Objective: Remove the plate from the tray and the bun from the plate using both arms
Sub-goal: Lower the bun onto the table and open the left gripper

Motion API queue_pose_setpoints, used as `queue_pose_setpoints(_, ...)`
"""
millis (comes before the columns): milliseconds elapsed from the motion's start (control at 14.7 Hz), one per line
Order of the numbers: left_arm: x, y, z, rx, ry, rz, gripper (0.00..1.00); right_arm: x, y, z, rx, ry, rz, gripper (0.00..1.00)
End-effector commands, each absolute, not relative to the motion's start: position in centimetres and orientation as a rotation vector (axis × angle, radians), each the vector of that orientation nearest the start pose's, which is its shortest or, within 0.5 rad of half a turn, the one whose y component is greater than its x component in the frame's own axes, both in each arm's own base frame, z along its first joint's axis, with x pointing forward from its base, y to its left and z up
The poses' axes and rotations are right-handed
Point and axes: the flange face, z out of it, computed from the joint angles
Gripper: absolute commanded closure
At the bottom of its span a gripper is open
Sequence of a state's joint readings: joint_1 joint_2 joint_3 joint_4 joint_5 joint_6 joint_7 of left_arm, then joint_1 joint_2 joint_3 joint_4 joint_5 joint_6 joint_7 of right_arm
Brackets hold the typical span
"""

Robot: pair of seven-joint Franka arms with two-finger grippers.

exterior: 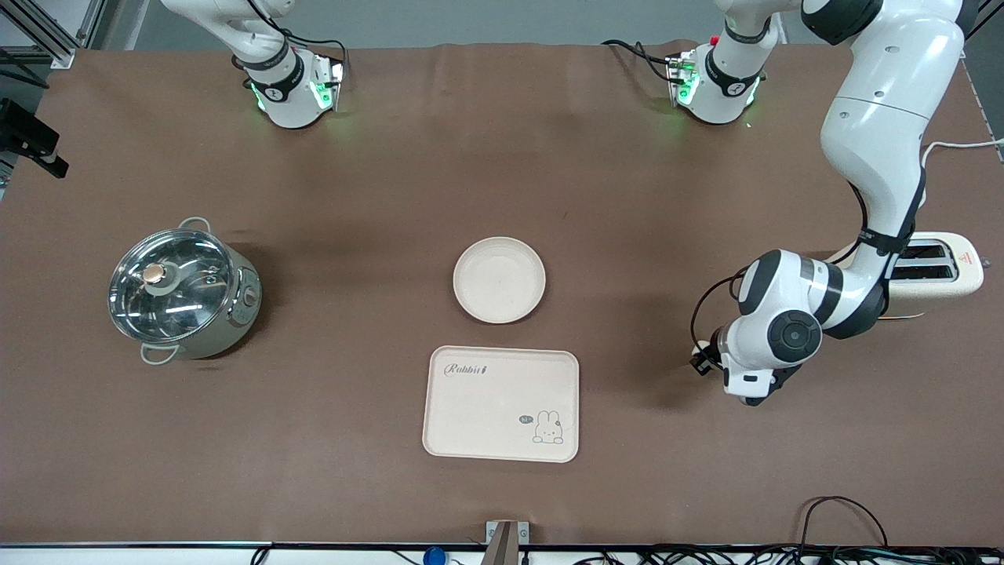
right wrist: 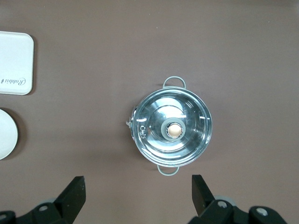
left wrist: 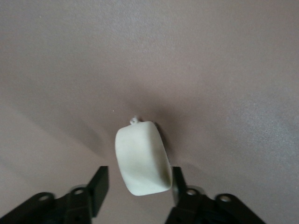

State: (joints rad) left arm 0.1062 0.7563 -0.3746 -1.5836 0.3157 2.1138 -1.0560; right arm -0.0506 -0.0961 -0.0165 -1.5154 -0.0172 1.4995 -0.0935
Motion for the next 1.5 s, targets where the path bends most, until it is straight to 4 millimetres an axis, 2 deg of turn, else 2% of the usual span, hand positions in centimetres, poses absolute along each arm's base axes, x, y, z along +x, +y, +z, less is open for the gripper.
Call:
queue_pose_setpoints(0, 66.7, -13.7, 21.5, -2.871, -0.987, 0.171, 0.0, 51.4, -3.8, 69.8, -3.177, -0.055, -0.112, 0.0)
queue_pose_setpoints(136, 67.2, -13.8, 25.8, -2.884, -0.98, 0.092, 0.0, 51.4, -3.7, 69.8, -3.177, -0.059, -0.112, 0.0)
queue_pose_setpoints(340, 66.9, -14.4, 33.7, -2.931, -0.793, 0.041, 0.0, 51.4, -3.7, 69.9, -3.177, -0.052, -0.115, 0.0)
queue_pose_setpoints(545, 66.3, -14.1, 41.8, -2.949, -0.665, -0.062, 0.0, 51.4, -3.6, 70.0, -3.175, -0.05, -0.115, 0.0)
queue_pose_setpoints(749, 64.4, -13.9, 49.7, -3.005, -0.447, -0.113, 0.0, 51.4, -3.6, 70.0, -3.175, -0.047, -0.115, 0.0)
queue_pose_setpoints(953, 62.0, -12.6, 57.0, -3.041, -0.399, -0.054, 0.0, 51.4, -3.6, 70.0, -3.174, -0.045, -0.12, 0.0)
queue_pose_setpoints(1225, 57.5, -12.3, 64.7, -3.066, -0.245, -0.127, 0.0, 52.2, -3.9, 71.0, -3.168, -0.046, -0.159, 0.0)
queue_pose_setpoints(1293, 56.6, -12.2, 65.6, -3.069, -0.183, -0.107, 0.0, 52.8, -4.1, 70.7, -3.17, -0.043, -0.152, 0.0)
queue_pose_setpoints(1429, 53.3, -11.6, 68.4, -3.06, -0.12, -0.067, 0.0, 53.0, -4.1, 71.1, -3.167, -0.044, -0.167, 0.0)
